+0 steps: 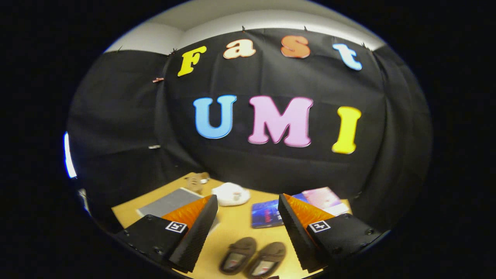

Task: Open the storage box then place both shoes into the box .Put the left shoe in first, then the right shoe, with the right side of both shoes facing outward in a uniform manner.

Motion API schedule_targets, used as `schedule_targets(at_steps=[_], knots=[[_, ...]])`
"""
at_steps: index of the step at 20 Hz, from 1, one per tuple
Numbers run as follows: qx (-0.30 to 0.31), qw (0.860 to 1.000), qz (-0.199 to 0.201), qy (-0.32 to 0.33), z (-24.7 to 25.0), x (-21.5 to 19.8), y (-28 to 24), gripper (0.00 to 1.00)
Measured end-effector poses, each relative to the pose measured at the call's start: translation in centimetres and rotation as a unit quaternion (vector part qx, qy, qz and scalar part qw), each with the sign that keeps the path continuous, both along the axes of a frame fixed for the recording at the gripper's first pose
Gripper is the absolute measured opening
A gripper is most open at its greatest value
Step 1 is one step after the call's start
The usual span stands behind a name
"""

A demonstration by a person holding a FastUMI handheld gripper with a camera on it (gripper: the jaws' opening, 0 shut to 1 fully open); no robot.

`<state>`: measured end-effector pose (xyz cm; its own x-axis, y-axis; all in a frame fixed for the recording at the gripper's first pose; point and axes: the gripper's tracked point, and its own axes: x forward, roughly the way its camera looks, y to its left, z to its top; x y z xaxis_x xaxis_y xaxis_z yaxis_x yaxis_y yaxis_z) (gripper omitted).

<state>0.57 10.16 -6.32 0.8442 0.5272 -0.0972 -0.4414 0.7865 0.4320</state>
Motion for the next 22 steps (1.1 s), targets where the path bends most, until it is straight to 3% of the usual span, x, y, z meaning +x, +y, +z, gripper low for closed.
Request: schedule_targets(at_steps=[3, 8, 11, 14, 18, 22], knots=[[0.131, 0.984, 0.097, 0.076, -1.8, -0.5, 4.6, 0.98], [0.216, 0.943, 0.187, 0.171, -7.5, -0.9, 11.1, 0.98], [0.284, 0.895, 0.250, 0.238, -9.8, -1.5, 14.4, 0.98], [0.338, 0.834, 0.302, 0.314, -12.2, -1.8, 17.0, 0.98], [0.375, 0.764, 0.349, 0.392, -14.7, -1.3, 19.5, 0.97], [0.403, 0.729, 0.354, 0.424, -16.8, 0.0, 21.1, 0.97]])
